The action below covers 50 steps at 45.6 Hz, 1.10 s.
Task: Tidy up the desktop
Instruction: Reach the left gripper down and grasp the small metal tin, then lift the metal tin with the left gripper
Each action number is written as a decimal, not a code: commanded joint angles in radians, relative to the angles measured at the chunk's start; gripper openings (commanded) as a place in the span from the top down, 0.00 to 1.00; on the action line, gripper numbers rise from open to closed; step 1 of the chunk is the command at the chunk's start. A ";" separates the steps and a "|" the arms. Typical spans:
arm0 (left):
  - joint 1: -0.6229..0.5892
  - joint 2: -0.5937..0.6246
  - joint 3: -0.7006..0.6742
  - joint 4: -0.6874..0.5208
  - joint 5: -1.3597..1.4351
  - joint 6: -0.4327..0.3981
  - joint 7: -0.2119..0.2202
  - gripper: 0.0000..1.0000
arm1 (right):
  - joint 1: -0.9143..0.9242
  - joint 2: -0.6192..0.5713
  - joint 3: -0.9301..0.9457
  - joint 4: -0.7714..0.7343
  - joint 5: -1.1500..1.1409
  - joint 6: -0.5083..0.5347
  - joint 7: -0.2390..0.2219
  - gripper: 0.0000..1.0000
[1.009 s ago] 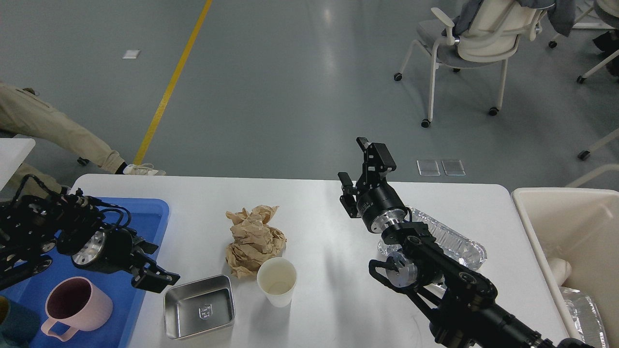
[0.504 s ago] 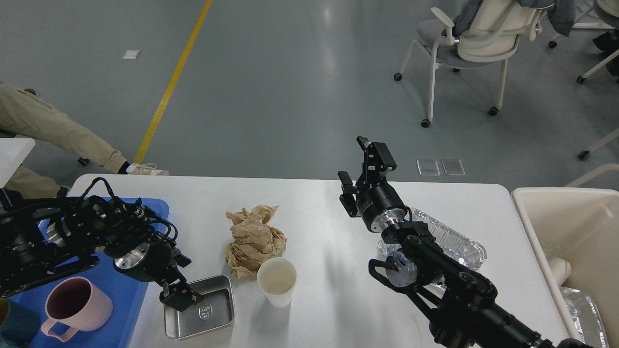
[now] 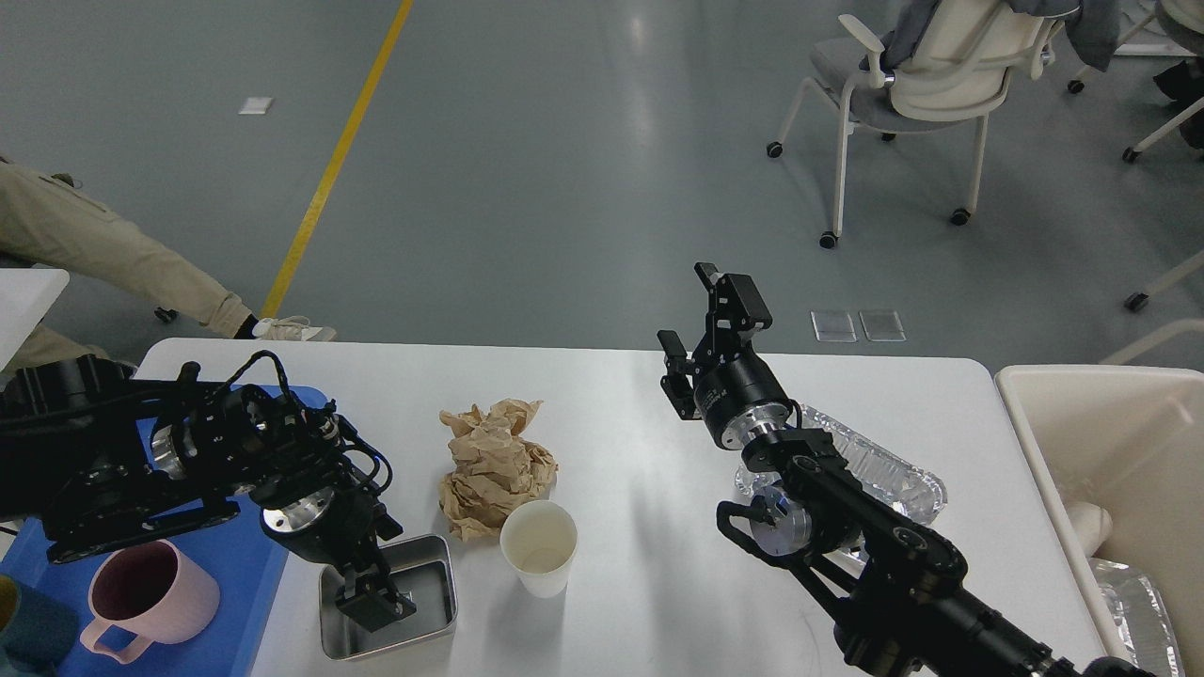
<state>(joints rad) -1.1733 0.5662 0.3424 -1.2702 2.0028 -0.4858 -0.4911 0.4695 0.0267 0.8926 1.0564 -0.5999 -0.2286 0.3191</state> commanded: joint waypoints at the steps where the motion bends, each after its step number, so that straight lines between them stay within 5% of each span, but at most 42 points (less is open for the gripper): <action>1: 0.012 -0.017 0.003 0.003 -0.003 -0.002 0.003 0.04 | 0.000 0.001 0.002 0.001 0.000 0.000 0.000 0.00; 50: 0.109 -0.077 0.007 0.060 0.004 0.006 0.000 0.07 | 0.012 -0.001 0.006 0.002 0.000 -0.002 0.000 0.00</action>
<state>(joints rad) -1.0680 0.4946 0.3499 -1.2174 2.0063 -0.4798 -0.4908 0.4817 0.0261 0.8986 1.0585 -0.5999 -0.2302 0.3191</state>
